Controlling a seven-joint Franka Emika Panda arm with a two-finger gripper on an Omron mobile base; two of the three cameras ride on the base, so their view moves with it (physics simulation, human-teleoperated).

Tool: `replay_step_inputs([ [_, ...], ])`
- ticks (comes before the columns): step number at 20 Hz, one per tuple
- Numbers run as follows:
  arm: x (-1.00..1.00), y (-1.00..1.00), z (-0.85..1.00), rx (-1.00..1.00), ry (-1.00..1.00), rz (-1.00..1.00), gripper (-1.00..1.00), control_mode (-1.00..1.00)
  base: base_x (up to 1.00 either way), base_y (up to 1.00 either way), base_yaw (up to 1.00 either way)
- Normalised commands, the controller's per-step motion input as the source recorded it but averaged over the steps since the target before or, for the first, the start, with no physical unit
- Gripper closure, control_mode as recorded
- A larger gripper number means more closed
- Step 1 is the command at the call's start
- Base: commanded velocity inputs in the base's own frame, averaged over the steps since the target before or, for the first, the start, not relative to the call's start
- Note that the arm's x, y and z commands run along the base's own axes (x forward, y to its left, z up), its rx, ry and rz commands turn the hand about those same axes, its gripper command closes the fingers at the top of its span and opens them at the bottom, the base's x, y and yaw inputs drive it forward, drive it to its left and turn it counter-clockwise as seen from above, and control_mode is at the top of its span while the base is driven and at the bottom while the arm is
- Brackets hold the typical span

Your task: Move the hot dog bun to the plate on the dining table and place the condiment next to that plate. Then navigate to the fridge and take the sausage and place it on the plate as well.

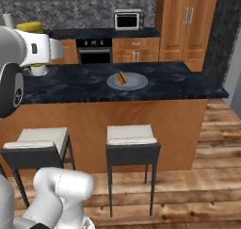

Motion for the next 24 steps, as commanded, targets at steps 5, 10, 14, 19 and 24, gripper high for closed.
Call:
replay_step_inputs([
  [5, 0.0, 0.0, 0.0, 0.0, 0.0, 0.0, 1.0, 1.0, 0.51, -0.82, 0.35],
  [10, 0.0, 0.0, 0.0, 0.0, 0.0, 0.0, 1.0, 1.0, 0.73, -0.39, 0.11],
  [14, 0.0, 0.0, 0.0, 0.0, 0.0, 0.0, 1.0, 1.0, 0.62, -0.49, 0.06],
  [19, 0.0, 0.0, 0.0, 0.0, 0.0, 0.0, 1.0, 1.0, 0.22, -0.65, 0.07],
  [24, 0.0, 0.0, 0.0, 0.0, 0.0, 0.0, 1.0, 1.0, 0.29, -0.51, 0.08],
])
